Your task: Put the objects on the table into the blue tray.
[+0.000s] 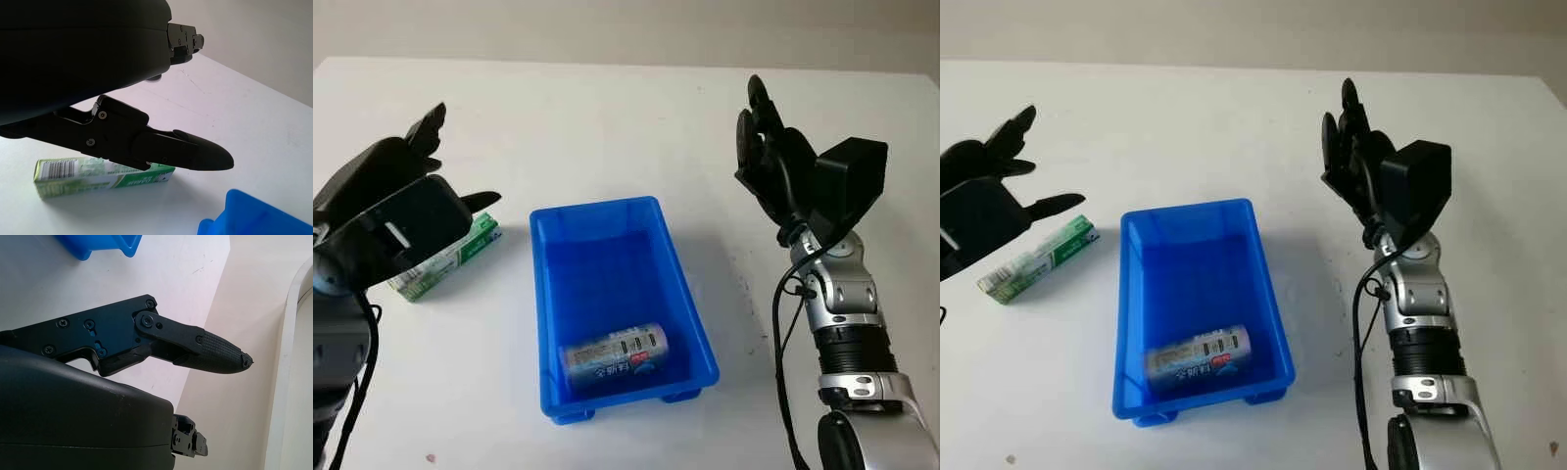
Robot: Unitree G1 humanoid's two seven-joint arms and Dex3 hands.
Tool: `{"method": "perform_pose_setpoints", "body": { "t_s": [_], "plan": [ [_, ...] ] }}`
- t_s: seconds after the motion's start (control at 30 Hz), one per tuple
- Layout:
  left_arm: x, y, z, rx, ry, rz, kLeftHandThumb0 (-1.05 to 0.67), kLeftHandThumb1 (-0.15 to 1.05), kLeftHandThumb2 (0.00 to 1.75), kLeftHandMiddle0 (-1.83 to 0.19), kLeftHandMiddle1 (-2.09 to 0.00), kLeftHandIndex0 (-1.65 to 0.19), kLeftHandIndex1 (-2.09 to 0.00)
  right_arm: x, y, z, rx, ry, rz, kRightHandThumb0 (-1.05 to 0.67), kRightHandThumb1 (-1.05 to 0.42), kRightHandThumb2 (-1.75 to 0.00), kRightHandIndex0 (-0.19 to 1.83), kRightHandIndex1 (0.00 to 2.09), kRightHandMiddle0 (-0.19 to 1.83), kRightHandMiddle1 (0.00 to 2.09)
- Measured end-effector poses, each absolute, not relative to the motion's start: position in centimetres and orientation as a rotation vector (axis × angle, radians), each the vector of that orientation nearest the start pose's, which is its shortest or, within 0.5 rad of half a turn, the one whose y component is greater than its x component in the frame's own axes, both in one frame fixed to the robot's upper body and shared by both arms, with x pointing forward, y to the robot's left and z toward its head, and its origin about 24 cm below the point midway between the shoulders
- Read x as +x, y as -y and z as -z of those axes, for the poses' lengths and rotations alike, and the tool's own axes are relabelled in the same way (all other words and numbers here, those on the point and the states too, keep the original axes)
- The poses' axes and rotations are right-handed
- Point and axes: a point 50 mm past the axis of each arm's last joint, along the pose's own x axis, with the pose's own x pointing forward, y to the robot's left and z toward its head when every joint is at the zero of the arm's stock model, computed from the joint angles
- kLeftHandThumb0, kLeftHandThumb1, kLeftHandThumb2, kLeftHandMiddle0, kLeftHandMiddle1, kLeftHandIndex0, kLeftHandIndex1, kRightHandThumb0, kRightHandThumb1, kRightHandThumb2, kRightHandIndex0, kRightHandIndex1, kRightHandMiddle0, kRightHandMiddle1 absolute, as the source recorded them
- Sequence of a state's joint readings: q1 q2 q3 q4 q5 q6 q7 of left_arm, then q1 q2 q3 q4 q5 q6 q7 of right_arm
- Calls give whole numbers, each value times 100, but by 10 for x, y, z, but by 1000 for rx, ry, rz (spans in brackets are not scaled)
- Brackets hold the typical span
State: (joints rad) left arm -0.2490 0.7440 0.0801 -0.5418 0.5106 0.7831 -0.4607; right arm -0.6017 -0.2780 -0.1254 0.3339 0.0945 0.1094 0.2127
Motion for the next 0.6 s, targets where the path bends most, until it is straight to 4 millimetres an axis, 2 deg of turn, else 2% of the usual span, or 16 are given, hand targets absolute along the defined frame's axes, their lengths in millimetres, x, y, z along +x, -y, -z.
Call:
{"method": "perform_pose_setpoints", "body": {
  "t_s": [0.13,0.3,0.43,0.6],
  "plan": [
    [247,-252,-206,1075,-112,-148,-85,105,22,0,-9,4,-7,358,191,-148,-131,161,-147,-75,-105,-71,-19,0,-19,0],
    [241,-252,-198,1097,-125,-170,-86,105,21,-4,-7,-4,-9,358,191,-147,-127,156,-149,-75,-105,-71,-19,0,-19,0],
    [238,-249,-188,1060,-144,-183,-86,105,17,2,-4,3,-5,359,190,-147,-126,152,-154,-74,-105,-72,-19,0,-19,0],
    [234,-245,-178,1141,-184,-225,-85,105,14,3,-5,5,-4,359,189,-146,-121,147,-157,-73,-105,-72,-19,0,-19,0]
  ]
}}
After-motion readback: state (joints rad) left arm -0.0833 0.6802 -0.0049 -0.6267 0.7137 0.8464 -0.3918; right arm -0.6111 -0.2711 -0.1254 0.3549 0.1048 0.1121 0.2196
